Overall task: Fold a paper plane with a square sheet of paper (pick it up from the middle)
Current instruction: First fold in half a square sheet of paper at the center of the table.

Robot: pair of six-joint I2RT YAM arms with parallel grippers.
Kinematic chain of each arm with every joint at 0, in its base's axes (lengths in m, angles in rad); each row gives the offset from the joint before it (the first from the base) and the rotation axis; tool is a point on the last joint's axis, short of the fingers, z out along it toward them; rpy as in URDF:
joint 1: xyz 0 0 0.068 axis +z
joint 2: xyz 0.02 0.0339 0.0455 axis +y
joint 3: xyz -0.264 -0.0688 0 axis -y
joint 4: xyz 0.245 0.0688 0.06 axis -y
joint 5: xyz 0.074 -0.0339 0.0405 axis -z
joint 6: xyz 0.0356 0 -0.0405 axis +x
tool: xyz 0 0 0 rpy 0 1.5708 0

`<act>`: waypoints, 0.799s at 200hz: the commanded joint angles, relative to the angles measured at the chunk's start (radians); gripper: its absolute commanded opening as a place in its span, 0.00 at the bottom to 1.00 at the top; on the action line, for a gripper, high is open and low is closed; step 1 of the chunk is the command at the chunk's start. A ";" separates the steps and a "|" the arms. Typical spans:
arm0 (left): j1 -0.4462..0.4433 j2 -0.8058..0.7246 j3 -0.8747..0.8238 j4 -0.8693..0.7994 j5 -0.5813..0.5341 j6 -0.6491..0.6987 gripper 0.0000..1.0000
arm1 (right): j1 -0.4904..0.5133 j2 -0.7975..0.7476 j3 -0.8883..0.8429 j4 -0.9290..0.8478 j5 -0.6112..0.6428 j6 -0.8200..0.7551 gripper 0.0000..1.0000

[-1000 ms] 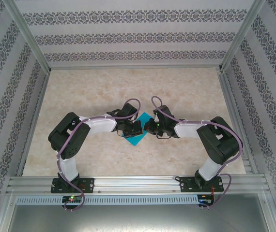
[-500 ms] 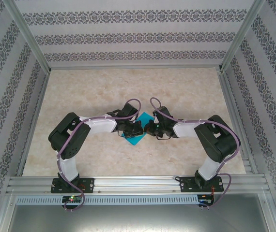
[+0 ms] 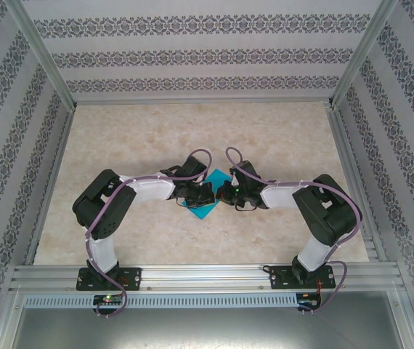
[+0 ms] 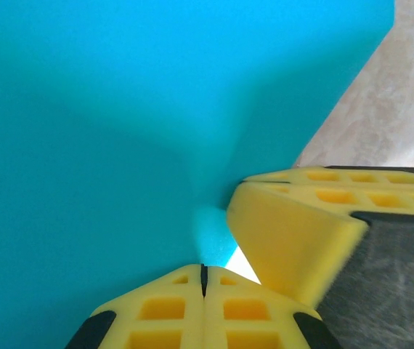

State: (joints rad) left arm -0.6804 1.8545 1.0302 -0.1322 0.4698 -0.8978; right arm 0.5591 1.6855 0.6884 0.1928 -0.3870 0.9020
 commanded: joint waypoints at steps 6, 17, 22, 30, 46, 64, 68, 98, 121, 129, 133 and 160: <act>-0.011 -0.007 -0.005 -0.011 0.010 0.035 0.00 | 0.005 -0.054 -0.018 0.027 -0.001 -0.011 0.00; -0.011 -0.031 -0.010 0.012 0.025 0.036 0.00 | 0.005 -0.057 -0.020 0.023 0.003 -0.011 0.00; -0.011 -0.041 -0.013 0.017 0.031 0.036 0.00 | 0.004 -0.056 -0.020 0.023 0.004 -0.011 0.00; -0.011 -0.057 -0.017 0.024 0.037 0.038 0.00 | 0.004 -0.056 -0.019 0.024 0.006 -0.010 0.00; -0.012 -0.075 -0.025 0.030 0.049 0.037 0.00 | 0.004 -0.050 -0.014 0.029 0.007 -0.006 0.00; -0.013 -0.079 -0.037 0.041 0.065 0.030 0.00 | 0.004 -0.049 -0.015 0.036 0.009 0.001 0.00; -0.013 -0.079 -0.040 0.047 0.070 0.027 0.00 | 0.004 -0.049 -0.015 0.038 0.011 0.003 0.00; -0.013 -0.067 -0.060 0.073 0.093 0.019 0.00 | -0.002 -0.062 -0.027 0.051 0.020 0.012 0.00; -0.013 -0.049 -0.058 0.062 0.098 0.024 0.00 | -0.002 -0.061 -0.029 0.048 0.021 0.013 0.00; -0.013 -0.042 -0.054 0.058 0.097 0.026 0.00 | -0.003 -0.059 -0.028 0.048 0.021 0.014 0.00; -0.013 -0.039 -0.054 0.057 0.096 0.028 0.00 | -0.002 -0.057 -0.029 0.049 0.019 0.014 0.00; -0.013 -0.023 -0.046 0.020 0.063 0.036 0.00 | -0.002 -0.043 -0.025 0.053 0.008 0.011 0.00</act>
State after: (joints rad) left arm -0.6811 1.8084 0.9791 -0.0956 0.5461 -0.8864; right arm 0.5591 1.6463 0.6727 0.2222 -0.3828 0.9131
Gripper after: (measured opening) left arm 0.066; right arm 0.037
